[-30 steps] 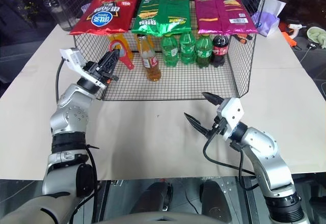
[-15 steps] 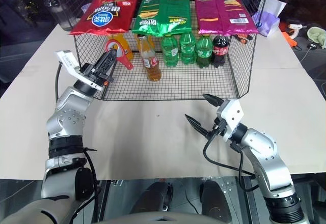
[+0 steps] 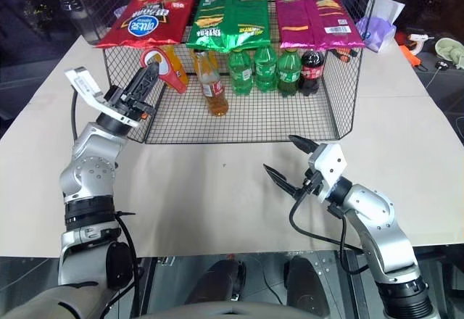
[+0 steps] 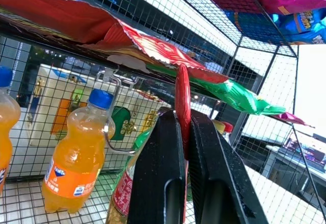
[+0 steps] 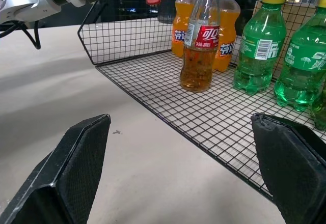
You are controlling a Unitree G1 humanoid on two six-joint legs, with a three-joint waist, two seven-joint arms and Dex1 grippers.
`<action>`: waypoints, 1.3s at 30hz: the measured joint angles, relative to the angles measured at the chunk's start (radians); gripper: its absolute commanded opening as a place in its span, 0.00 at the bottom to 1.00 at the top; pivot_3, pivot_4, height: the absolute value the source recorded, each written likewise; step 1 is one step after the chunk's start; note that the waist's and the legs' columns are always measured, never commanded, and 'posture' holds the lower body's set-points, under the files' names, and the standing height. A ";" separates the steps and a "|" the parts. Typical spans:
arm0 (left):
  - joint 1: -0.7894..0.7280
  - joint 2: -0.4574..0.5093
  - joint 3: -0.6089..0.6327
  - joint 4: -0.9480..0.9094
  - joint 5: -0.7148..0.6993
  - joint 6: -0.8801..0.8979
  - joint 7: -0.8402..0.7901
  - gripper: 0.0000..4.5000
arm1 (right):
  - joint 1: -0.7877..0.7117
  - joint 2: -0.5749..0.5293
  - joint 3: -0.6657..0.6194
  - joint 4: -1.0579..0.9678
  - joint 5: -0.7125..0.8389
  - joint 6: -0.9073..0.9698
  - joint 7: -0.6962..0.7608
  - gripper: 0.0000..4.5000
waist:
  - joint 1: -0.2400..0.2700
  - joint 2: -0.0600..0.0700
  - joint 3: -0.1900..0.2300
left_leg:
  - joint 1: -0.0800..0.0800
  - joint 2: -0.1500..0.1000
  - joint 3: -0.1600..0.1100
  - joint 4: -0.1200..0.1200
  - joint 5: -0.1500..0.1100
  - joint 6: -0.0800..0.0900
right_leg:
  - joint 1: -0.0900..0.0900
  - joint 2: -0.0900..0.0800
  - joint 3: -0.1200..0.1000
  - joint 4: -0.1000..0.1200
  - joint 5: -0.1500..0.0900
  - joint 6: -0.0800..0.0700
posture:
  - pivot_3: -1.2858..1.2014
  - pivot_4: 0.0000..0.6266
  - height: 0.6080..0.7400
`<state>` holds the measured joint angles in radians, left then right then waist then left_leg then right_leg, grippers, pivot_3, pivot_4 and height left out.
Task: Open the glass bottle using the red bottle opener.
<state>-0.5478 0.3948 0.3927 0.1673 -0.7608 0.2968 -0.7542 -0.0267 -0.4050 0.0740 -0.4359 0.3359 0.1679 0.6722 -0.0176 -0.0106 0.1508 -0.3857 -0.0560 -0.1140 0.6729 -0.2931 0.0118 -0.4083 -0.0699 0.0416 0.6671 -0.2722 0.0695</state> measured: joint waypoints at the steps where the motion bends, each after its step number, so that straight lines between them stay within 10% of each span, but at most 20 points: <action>1: 0.007 0.000 0.000 -0.002 -0.003 0.002 0.000 0.01 | 0.000 0.001 0.000 0.000 0.000 0.000 -0.002 1.00 | 0.000 0.000 0.000 | 0.000 0.000 0.000 0.000 0.000 0.000 | 0.000 0.000 0.000 0.000 0.000 0.000 | 0.52 0.24 1.00; 39: 0.184 0.006 -0.246 -0.312 -0.235 0.452 -0.180 0.00 | -0.312 0.118 0.061 0.035 0.501 0.693 -0.025 0.91 | -0.023 0.000 0.000 | 0.001 0.001 0.001 0.000 0.000 0.000 | 0.000 0.000 0.002 0.002 0.000 0.000 | 0.52 0.24 1.00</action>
<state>-0.3638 0.4008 0.1470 -0.1446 -0.9962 0.7484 -0.9345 -0.3390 -0.2867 0.1345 -0.4014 0.8367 0.8609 0.6471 -0.0403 -0.0106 0.1507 -0.3846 -0.0551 -0.1126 0.6733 -0.2932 0.0119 -0.4085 -0.0700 0.0435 0.6695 -0.2722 0.0694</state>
